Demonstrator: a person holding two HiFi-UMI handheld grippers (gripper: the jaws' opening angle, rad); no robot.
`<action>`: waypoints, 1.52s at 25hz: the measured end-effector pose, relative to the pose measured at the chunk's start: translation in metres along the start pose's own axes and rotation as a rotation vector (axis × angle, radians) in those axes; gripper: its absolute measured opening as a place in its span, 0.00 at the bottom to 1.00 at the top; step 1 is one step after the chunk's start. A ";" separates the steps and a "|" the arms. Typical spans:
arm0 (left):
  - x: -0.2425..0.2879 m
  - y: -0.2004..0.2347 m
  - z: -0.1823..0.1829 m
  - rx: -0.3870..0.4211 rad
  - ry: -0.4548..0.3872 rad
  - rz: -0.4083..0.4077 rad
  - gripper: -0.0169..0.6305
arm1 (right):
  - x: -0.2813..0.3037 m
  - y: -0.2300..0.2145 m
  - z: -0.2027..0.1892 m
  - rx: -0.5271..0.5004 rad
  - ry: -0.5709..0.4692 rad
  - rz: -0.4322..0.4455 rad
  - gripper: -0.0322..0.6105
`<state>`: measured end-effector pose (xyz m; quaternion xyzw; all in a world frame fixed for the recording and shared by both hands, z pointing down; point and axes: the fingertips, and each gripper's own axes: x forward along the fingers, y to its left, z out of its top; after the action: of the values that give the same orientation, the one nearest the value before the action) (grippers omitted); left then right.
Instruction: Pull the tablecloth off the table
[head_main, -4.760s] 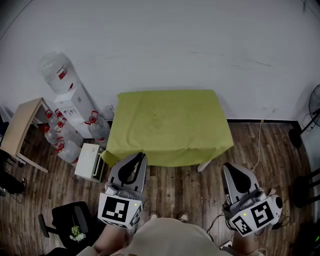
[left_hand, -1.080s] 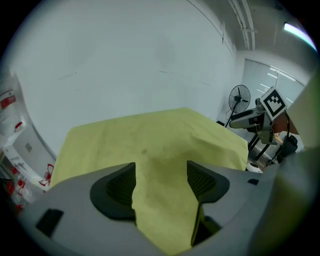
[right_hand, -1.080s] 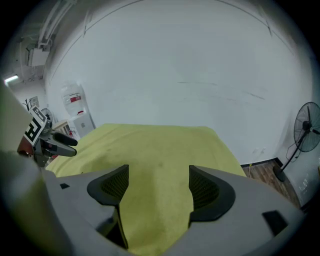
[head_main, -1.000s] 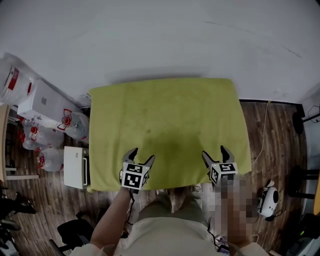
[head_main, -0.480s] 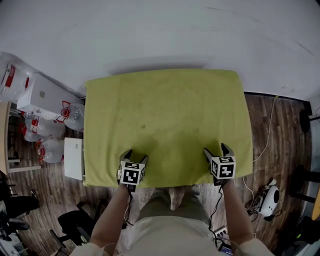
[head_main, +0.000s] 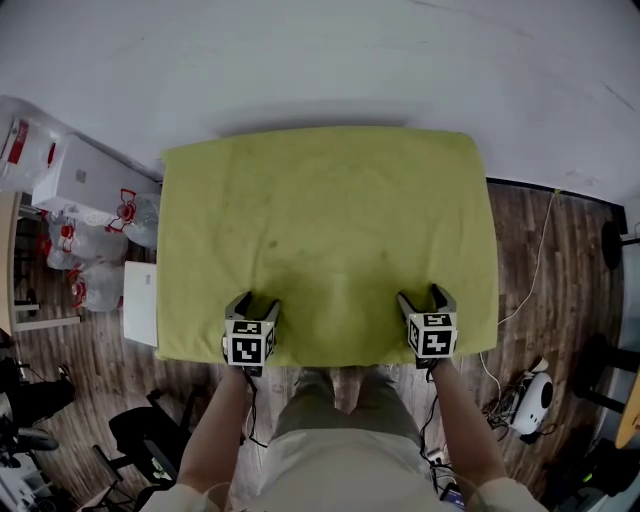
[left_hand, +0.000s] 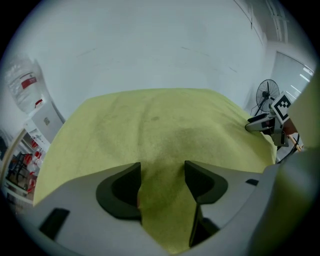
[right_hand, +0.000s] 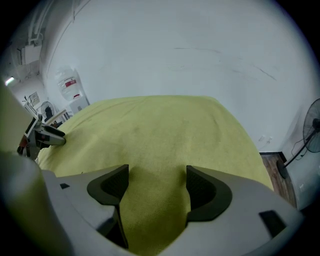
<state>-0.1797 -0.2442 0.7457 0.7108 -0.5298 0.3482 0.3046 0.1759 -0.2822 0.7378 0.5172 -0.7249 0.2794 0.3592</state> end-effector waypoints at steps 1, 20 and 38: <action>-0.001 -0.001 0.000 -0.008 -0.006 0.009 0.46 | -0.001 0.002 0.000 -0.008 -0.007 0.002 0.63; -0.043 -0.028 0.004 -0.211 -0.141 0.021 0.06 | -0.047 0.030 -0.002 0.009 -0.083 0.174 0.10; -0.214 -0.021 0.123 -0.166 -0.552 0.055 0.06 | -0.236 0.049 0.132 0.077 -0.526 0.366 0.10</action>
<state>-0.1805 -0.2219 0.4987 0.7367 -0.6385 0.1052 0.1962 0.1475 -0.2394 0.4679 0.4458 -0.8629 0.2232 0.0832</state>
